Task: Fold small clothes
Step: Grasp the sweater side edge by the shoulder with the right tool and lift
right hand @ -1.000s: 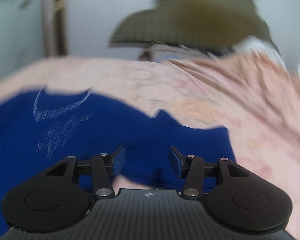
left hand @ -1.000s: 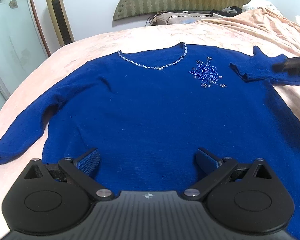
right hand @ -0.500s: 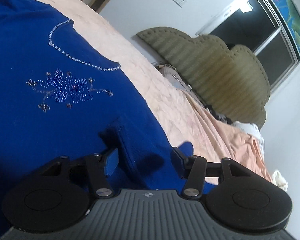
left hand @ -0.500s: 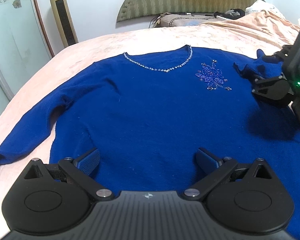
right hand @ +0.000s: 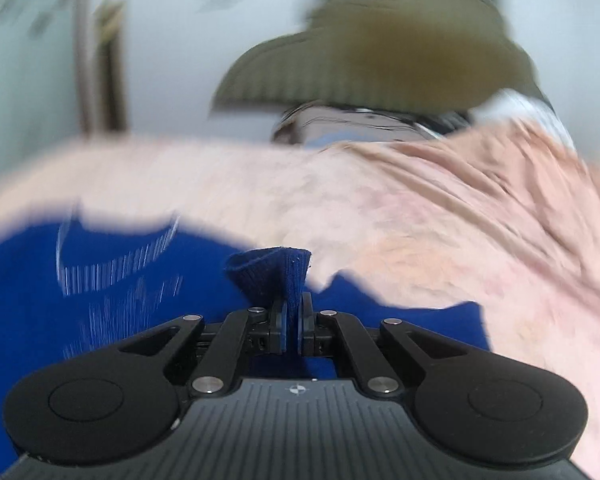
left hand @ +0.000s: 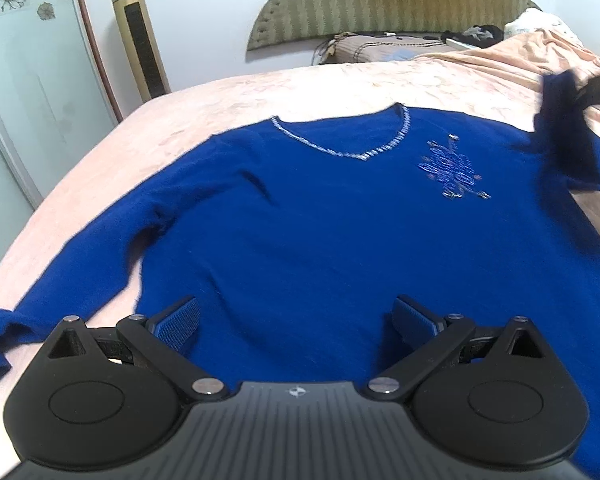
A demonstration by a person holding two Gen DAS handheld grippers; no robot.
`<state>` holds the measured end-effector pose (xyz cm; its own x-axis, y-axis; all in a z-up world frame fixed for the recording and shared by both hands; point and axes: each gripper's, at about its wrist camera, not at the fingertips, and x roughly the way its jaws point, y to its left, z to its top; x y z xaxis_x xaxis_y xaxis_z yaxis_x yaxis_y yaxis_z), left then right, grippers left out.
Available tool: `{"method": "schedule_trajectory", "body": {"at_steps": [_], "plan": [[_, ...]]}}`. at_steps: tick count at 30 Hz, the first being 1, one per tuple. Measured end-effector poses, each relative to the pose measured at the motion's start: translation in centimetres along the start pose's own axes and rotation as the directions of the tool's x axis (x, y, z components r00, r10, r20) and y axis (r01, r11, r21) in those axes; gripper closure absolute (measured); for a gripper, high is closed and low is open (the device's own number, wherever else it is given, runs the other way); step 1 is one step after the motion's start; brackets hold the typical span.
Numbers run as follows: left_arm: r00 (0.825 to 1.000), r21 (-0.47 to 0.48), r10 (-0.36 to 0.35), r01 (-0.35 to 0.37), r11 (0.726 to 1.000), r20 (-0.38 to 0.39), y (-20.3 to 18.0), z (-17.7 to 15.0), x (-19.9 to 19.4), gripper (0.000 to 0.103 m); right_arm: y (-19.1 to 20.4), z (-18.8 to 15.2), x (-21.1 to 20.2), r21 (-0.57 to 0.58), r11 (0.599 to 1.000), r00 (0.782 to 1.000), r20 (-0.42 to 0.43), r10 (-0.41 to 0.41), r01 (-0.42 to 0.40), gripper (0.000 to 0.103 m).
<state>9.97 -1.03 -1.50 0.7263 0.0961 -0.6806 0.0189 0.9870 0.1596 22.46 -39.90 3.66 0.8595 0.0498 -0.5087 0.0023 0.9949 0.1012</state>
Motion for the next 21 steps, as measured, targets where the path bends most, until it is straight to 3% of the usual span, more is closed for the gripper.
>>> {"method": "schedule_trajectory", "body": {"at_steps": [2, 4, 9, 11, 13, 16, 21], "plan": [[1.000, -0.007, 0.019, -0.019, 1.000, 0.004, 0.6, 0.2, 0.1, 0.000, -2.8, 1.5, -1.4, 0.122, 0.992, 0.998, 0.049, -0.029, 0.023, 0.099], [1.000, -0.020, 0.031, -0.031, 0.999, 0.001, 1.4, 0.5, 0.4, 0.000, -5.1, 2.5, -3.4, 0.205, 0.974, 0.987, 0.107, -0.116, 0.092, 0.099], [0.999, -0.053, 0.045, -0.045, 0.998, -0.002, 3.1, 0.9, 0.7, 0.000, -8.5, 3.7, -8.3, 0.324, 0.913, 0.911, 0.243, -0.332, 0.247, 0.097], [0.999, -0.060, 0.054, -0.054, 0.997, 0.000, 3.6, 1.0, 0.9, 0.000, -8.9, 4.2, -9.4, 0.341, 0.896, 0.879, 0.283, -0.385, 0.283, 0.096], [0.998, -0.068, 0.056, -0.056, 0.996, -0.003, 3.9, 0.9, 1.1, 0.000, -8.2, 4.3, -9.9, 0.317, 0.898, 0.860, 0.314, -0.403, 0.305, 0.096], [0.998, -0.076, 0.053, -0.054, 0.996, -0.017, 4.1, 0.8, 1.4, 0.000, -5.4, 4.3, -9.7, 0.231, 0.928, 0.872, 0.335, -0.357, 0.291, 0.096], [0.999, -0.079, 0.053, -0.053, 0.995, -0.014, 4.4, 0.7, 1.6, 0.000, 0.8, 4.4, -7.9, 0.103, 0.977, 0.928, 0.310, -0.209, 0.186, 0.096]]}}
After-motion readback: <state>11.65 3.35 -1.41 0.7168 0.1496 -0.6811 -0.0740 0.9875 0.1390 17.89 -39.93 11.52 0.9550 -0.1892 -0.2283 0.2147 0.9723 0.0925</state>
